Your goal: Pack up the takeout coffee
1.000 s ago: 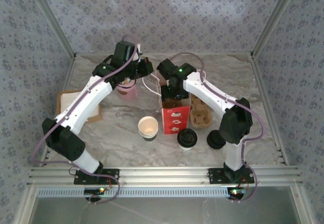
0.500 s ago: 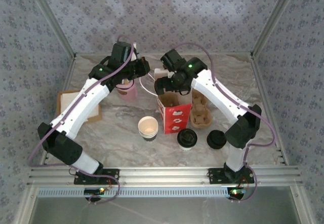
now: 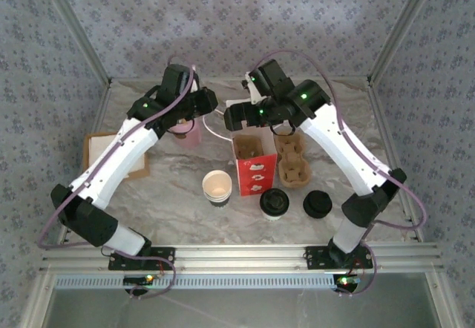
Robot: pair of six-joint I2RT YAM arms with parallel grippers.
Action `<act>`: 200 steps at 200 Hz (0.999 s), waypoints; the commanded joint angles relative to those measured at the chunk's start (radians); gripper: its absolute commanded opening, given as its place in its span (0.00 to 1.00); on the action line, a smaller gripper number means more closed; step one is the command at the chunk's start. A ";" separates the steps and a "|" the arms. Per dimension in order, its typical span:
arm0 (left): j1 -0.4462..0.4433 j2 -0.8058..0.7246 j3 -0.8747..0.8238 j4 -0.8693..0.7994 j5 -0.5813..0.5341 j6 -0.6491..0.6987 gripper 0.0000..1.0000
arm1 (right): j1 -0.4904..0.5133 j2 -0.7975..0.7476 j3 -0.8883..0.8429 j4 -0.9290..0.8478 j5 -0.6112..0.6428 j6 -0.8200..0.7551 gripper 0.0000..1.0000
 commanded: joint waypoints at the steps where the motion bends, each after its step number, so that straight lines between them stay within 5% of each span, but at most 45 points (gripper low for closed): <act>1: -0.004 -0.036 -0.008 -0.015 -0.023 -0.002 0.24 | 0.006 -0.063 0.031 -0.005 -0.048 -0.019 1.00; 94: -0.007 -0.084 0.036 -0.087 -0.006 0.037 0.87 | 0.002 -0.261 -0.072 0.097 -0.208 0.024 1.00; 128: -0.009 -0.113 0.046 -0.123 0.038 0.061 0.99 | -0.002 -0.358 -0.144 0.110 -0.214 0.026 1.00; 200: -0.009 -0.159 0.040 -0.190 0.171 0.109 0.99 | -0.044 -0.636 -0.477 0.146 -0.194 0.017 1.00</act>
